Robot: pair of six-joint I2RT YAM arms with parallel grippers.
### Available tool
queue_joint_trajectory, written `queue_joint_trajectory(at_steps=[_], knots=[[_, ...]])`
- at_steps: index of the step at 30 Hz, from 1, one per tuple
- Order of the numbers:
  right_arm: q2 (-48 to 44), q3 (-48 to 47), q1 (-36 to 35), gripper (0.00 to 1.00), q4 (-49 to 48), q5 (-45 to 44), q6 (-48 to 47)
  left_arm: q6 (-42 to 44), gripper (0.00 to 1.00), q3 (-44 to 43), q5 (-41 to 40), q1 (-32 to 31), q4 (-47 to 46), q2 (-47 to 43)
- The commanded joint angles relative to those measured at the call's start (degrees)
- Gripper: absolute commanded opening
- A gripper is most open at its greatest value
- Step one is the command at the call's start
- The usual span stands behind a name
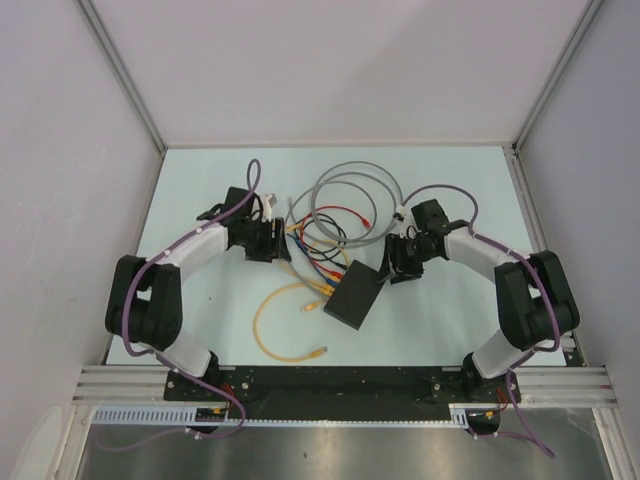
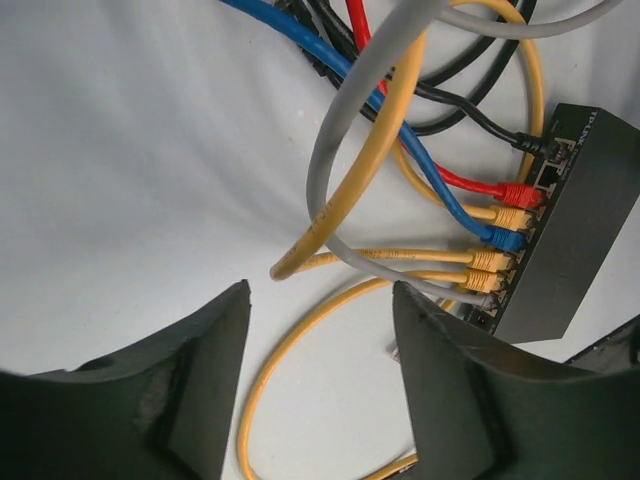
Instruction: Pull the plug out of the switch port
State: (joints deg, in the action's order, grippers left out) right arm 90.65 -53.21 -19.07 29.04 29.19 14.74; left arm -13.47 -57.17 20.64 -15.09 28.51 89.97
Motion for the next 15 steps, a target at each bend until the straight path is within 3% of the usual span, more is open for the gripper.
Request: queue_joint_trajectory(at_steps=[1,7,15], knots=[[4.18,-0.66,-0.35,0.43,-6.44,6.40,5.56,-3.48,0.58,-0.85,2.46,0.15,-3.53,3.09],[10.06,-2.33,-0.53,0.41,-6.79,6.58,6.26,-10.07,0.42,4.78,5.90,-0.37,-9.08,3.19],[20.96,-17.60,0.44,0.31,-7.51,8.16,6.26,-12.63,0.37,8.73,6.25,-4.76,-12.60,1.00]])
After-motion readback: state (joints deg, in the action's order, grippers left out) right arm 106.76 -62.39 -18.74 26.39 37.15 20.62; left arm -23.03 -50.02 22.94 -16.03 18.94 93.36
